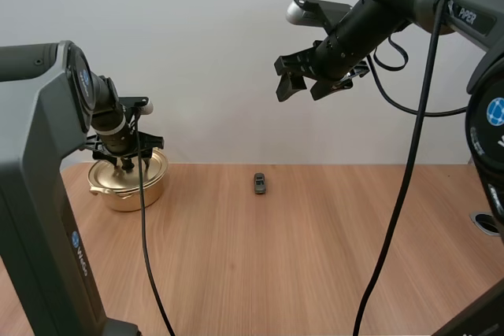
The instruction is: Open the pot, put the car inside, and close it
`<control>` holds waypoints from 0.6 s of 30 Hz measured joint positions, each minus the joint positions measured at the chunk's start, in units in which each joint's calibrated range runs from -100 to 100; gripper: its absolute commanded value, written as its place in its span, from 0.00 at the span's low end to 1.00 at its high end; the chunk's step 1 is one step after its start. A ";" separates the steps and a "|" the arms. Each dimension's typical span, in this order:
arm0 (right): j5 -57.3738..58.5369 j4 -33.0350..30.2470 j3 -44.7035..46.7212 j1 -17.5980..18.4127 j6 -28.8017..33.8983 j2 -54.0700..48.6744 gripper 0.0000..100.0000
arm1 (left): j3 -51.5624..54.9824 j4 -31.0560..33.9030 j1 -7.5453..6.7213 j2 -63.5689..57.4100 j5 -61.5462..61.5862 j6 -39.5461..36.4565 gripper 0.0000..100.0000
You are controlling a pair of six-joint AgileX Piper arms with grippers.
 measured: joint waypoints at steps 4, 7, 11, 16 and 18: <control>0.00 0.00 0.00 0.00 0.00 0.00 1.00 | 0.00 -0.28 0.00 0.00 0.15 -1.59 0.00; 0.00 0.00 0.00 0.00 0.00 0.00 1.00 | 0.00 -0.28 0.00 0.00 -0.58 -1.80 0.00; 0.00 0.00 0.00 0.00 0.00 0.00 1.00 | -1.38 -0.28 0.00 0.23 -1.58 -1.80 0.00; 0.00 0.22 0.00 0.00 0.00 0.12 1.00 | -6.83 -0.28 0.00 -1.15 4.59 -1.91 0.00; 0.00 0.22 0.00 0.10 0.00 0.12 1.00 | -10.11 -0.28 0.08 -2.70 8.54 -1.91 0.00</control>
